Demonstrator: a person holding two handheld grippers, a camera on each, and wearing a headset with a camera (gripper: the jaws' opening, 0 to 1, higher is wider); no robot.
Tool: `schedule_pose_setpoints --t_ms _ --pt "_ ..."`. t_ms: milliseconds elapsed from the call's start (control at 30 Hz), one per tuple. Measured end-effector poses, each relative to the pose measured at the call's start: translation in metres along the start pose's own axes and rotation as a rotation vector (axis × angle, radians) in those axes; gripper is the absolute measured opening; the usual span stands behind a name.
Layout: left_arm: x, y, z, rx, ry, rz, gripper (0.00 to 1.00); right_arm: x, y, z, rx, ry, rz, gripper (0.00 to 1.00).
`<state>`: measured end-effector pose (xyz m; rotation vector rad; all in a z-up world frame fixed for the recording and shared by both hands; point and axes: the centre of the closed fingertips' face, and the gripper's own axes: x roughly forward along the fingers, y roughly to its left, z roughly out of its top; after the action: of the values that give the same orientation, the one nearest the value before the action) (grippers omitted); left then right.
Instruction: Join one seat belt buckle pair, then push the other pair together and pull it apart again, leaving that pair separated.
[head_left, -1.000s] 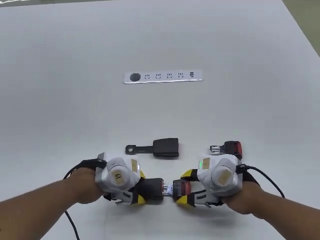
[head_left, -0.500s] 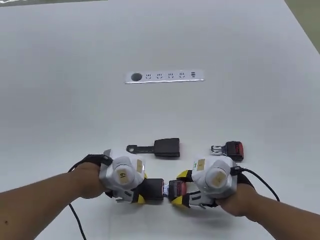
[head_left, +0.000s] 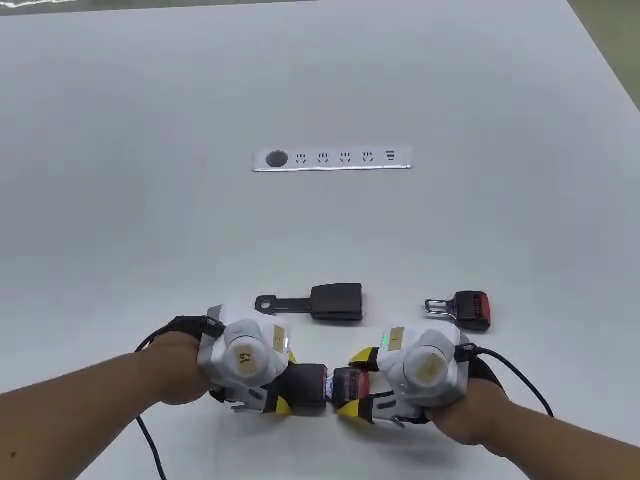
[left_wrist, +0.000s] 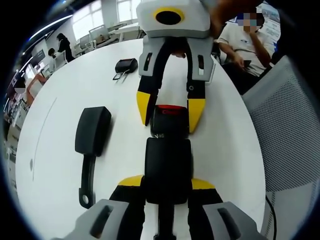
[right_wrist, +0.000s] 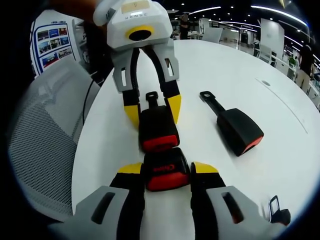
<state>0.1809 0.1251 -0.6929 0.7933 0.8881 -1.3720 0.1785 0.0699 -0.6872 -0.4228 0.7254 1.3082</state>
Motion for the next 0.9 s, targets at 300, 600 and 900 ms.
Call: schedule_pose_setpoints --t_ms 300,600,900 --pt "0.0001 -0.0001 -0.0014 0.006 -0.002 -0.002 0.33 -0.0023 -0.0006 -0.0005 -0.023 -0.013 0.019 0.33" --pt "-0.0019 -0.0025 -0.0011 0.016 -0.038 -0.008 0.33 -0.0014 -0.0038 -0.0028 -0.028 -0.064 0.031 0.33" --pt "-0.0029 -0.0025 -0.0042 0.019 -0.106 -0.022 0.33 -0.0025 -0.0025 -0.0016 -0.070 -0.132 0.049 0.33"
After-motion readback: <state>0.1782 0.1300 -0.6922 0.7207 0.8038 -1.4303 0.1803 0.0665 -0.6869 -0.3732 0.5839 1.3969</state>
